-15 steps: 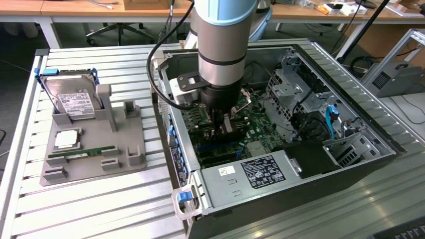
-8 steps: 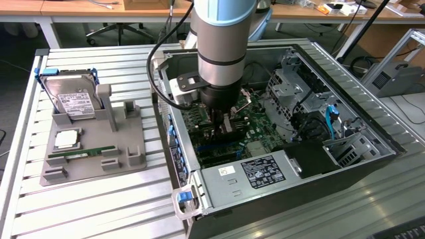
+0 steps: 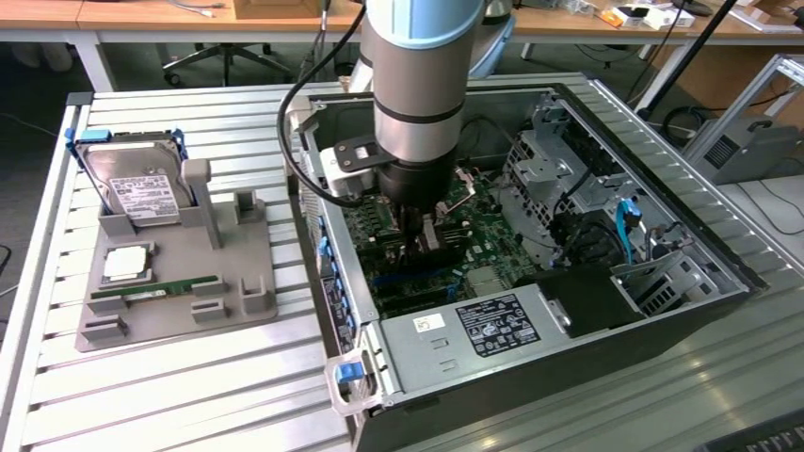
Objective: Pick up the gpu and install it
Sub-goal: 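Insert the gpu into the slot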
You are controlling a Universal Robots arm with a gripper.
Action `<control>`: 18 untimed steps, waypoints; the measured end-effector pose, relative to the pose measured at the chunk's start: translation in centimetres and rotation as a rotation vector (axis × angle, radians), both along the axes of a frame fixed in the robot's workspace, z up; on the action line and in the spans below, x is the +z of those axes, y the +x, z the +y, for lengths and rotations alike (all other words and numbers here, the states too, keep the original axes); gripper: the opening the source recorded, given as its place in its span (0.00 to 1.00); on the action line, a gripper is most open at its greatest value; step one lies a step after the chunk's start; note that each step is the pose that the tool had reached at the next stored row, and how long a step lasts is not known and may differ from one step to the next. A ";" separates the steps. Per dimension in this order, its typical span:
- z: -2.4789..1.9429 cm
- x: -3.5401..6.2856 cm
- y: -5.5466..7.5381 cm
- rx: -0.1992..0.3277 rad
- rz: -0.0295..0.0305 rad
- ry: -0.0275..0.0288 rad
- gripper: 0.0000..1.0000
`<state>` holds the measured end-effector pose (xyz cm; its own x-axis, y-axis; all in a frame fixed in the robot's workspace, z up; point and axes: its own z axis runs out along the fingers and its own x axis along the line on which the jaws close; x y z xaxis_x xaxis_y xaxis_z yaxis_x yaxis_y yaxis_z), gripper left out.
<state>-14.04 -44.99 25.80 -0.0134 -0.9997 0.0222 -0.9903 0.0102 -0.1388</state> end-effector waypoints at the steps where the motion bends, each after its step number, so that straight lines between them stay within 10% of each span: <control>1: 0.04 0.00 0.0 0.000 0.0000 -0.0023 0.27; 4: 0.16 0.00 0.0 0.000 0.0000 -0.0114 0.27; 18: 0.42 0.05 0.0 0.000 -0.0002 -0.0178 0.27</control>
